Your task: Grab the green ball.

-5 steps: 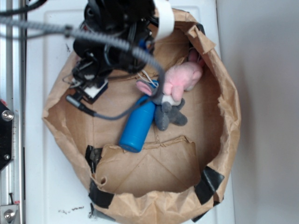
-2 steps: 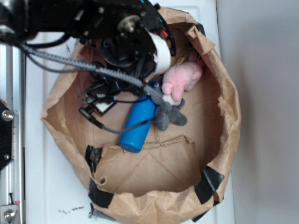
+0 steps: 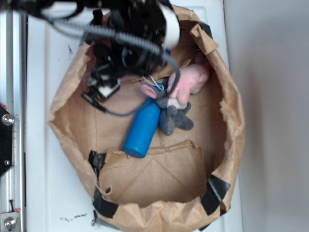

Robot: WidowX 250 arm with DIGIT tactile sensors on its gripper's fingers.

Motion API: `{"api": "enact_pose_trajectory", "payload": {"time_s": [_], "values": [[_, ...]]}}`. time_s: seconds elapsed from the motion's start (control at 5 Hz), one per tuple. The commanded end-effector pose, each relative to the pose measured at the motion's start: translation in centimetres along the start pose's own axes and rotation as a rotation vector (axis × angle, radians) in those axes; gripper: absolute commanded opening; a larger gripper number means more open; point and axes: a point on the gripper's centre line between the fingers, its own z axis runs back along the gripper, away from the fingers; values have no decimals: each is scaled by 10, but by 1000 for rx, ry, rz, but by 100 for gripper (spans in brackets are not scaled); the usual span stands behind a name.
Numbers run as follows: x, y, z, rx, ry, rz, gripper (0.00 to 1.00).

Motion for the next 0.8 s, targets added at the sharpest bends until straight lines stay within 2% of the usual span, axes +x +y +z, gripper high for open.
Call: {"api": "enact_pose_trajectory", "payload": {"time_s": [0.0,0.2,0.6], "values": [[-32,17,41,1,-41,-10,100],[-35,22,31,53,-40,27,100],[-7,15,3,147,30,39,100]]}}
